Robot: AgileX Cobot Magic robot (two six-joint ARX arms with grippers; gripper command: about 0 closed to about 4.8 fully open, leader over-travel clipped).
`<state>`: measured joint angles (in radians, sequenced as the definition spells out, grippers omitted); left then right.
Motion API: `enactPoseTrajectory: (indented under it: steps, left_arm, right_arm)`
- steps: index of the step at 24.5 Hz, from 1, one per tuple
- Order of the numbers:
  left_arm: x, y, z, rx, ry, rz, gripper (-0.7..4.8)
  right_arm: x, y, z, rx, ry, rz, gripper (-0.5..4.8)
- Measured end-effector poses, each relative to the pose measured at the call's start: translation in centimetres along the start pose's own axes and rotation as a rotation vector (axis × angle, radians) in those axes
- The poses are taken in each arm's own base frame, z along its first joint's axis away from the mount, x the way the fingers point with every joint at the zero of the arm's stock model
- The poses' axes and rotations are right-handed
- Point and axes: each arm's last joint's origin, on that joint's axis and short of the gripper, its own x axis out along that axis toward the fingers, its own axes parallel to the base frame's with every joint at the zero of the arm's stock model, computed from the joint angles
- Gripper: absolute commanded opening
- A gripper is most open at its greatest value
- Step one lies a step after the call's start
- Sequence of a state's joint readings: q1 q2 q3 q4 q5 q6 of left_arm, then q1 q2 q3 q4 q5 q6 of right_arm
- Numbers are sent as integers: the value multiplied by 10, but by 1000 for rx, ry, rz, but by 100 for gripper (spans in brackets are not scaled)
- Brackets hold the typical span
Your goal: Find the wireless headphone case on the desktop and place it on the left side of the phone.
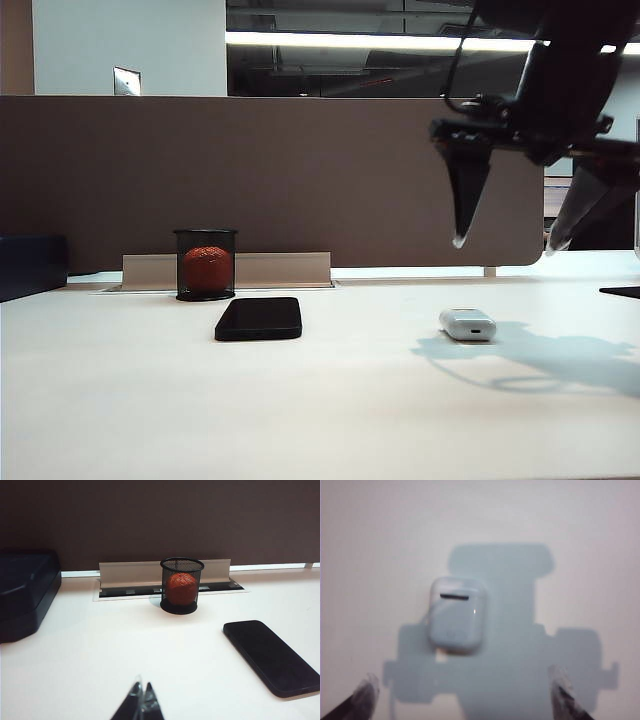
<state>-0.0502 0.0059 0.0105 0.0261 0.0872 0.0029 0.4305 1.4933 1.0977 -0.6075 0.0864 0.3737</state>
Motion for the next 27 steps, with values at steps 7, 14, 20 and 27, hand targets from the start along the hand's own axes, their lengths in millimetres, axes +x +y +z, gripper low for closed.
enactPoseTrajectory:
  steps: [7, 14, 20, 27]
  left_arm:
    - [0, 0, 0, 0, 0, 0, -5]
    - [0, 0, 0, 0, 0, 0, -5]
    - [0, 0, 0, 0, 0, 0, -5]
    - [0, 0, 0, 0, 0, 0, -5]
  right_arm:
    - [15, 6, 5, 41, -35, 22, 479]
    - [42, 12, 2, -11, 19, 42, 479]
    - [52, 13, 3, -39, 21, 62, 479]
    - [66, 14, 2, -39, 27, 63, 479]
